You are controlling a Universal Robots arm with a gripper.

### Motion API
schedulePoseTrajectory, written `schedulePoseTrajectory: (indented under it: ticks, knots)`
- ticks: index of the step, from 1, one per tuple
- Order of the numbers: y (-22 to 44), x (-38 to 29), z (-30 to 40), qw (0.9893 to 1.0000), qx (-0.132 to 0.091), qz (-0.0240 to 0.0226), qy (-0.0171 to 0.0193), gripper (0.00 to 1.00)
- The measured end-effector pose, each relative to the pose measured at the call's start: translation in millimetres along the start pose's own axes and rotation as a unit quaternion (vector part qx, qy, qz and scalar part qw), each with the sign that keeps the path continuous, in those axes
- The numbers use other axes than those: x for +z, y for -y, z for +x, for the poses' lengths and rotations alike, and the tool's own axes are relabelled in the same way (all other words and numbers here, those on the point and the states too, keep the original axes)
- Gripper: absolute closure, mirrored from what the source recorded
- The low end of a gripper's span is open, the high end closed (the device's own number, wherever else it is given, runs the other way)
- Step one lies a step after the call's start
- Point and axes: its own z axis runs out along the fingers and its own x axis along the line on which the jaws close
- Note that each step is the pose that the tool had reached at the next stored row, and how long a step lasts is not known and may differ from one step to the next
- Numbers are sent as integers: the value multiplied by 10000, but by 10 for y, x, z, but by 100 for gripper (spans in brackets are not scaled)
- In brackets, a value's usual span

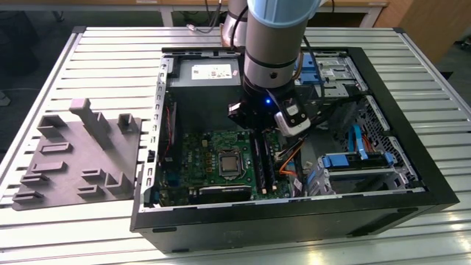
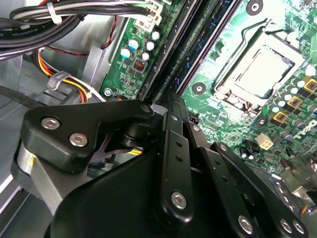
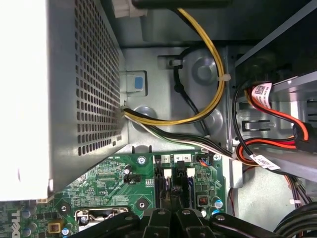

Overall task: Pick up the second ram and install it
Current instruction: 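Press down the second ram until it locks into place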

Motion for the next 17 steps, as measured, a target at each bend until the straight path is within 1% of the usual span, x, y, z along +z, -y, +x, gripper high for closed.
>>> schedulePoseTrajectory:
  ticks: [1,6,13,17]
  knots:
    - [2,-23,0,10000,0,9,-3,89]
    - [-2,-108,-2,10000,-1,16,-4,89]
    - [-1,-115,-2,10000,-1,18,-3,89]
    - [13,-115,-3,10000,-1,18,-3,89]
